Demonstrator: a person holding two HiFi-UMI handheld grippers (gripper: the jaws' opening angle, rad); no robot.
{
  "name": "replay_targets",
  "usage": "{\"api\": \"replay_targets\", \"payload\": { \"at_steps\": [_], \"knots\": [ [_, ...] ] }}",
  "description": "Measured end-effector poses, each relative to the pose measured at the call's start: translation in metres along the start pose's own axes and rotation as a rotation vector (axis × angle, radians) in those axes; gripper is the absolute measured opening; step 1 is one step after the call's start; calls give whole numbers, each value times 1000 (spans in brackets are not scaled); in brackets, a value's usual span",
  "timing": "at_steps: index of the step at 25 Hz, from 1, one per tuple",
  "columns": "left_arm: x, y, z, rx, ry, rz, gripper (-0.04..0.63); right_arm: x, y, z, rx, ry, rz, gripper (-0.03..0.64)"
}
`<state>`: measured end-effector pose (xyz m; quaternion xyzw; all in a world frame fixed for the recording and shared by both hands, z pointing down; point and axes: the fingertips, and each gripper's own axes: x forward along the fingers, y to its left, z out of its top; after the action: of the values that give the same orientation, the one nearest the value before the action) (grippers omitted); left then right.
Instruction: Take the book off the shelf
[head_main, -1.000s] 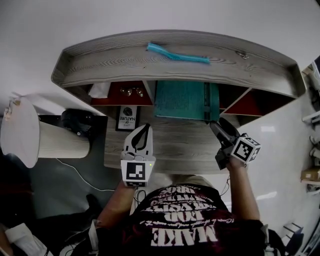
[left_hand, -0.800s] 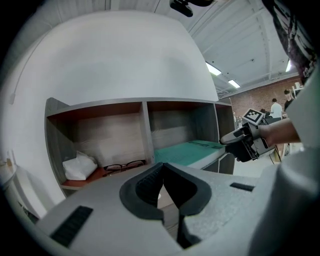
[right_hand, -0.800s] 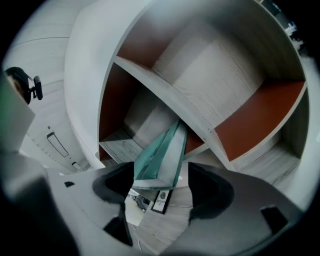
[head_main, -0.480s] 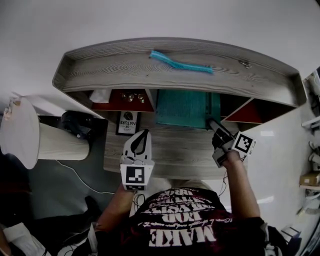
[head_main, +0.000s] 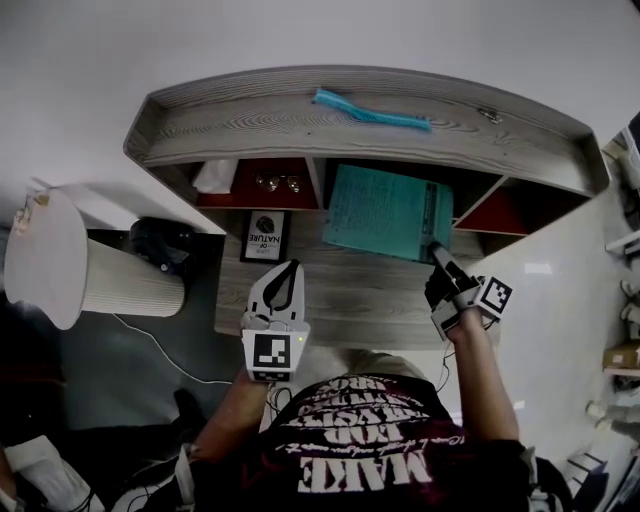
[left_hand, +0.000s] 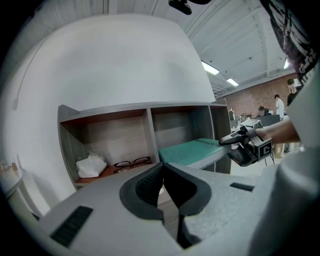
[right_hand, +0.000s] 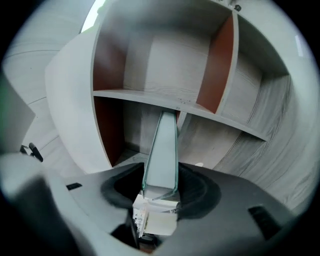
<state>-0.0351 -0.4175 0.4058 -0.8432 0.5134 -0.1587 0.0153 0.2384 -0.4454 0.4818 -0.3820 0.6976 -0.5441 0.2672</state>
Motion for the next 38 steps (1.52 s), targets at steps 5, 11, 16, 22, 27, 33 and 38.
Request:
{"api": "replay_targets", "payload": {
  "at_steps": [5, 11, 16, 22, 27, 33, 38],
  "knots": [
    [-25, -2, -9, -19, -2, -6, 8, -25, -1, -19, 39, -59, 32, 193],
    [-56, -11, -25, -24, 4, -25, 8, -56, -4, -44, 101, -117, 78, 184],
    [-81, -12, -39, -17, 21, -26, 8, -69, -10, -62, 147, -171, 101, 179],
    [-111, -9, -70, -13, 81, -17, 8, -77, -20, -86, 171, -192, 117, 179],
    [-117, -10, -77, -21, 91, -10, 8, -72, -29, -108, 195, -175, 130, 179],
    [-108, -21, -68, 13, 92, -27, 8, -80, -50, -121, 201, -133, 99, 178],
    [-97, -29, -63, 45, 101, -36, 8, -86, -96, -132, 169, -81, 15, 178]
  ]
}}
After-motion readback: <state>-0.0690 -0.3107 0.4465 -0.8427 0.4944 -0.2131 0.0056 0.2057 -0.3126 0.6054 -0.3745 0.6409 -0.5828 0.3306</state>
